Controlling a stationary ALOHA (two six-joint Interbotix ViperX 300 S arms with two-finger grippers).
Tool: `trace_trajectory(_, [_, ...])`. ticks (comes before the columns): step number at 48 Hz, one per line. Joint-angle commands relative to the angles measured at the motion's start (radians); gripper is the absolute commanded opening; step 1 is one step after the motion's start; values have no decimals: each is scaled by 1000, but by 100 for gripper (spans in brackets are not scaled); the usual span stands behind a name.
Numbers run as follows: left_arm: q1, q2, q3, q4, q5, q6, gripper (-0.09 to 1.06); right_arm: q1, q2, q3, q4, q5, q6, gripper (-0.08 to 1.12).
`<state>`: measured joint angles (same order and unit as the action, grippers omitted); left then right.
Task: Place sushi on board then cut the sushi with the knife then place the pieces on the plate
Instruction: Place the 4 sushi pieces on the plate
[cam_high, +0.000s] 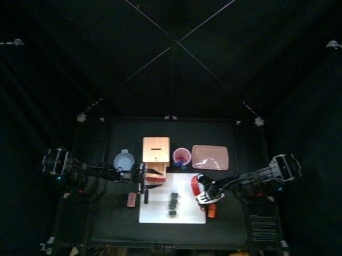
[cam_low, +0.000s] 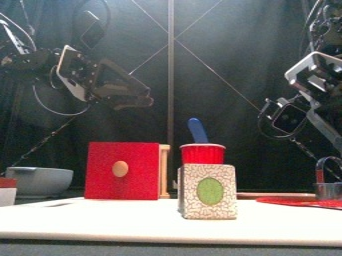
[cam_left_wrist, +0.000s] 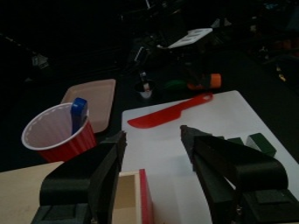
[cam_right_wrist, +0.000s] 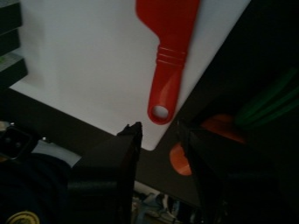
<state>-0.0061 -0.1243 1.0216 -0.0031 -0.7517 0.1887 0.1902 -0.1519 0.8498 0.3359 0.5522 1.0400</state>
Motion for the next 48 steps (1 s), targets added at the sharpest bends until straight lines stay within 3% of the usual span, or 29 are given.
trace_trajectory(1, [0, -6, -18, -2, -11, 2, 88, 0, -25, -58, -140, 3, -3, 76])
trace_trajectory(10, [9, -6, -18, -9, -11, 0, 88, -18, -6, -179, -499, 38, -91, 76])
trace_trajectory(17, [21, -6, -15, -31, -8, 2, 88, -49, 41, -250, -607, 8, -279, 77])
trace_trajectory(27, [43, -9, -11, -48, -5, 0, 88, -106, 167, -348, -476, -35, -604, 77])
trace_trajectory(36, [71, -32, 35, -86, -3, 0, 88, -127, 218, -399, -302, -49, -821, 77])
trace_trajectory(48, [94, -121, 95, -110, -2, 2, 88, -126, 272, -413, -270, -78, -851, 77])
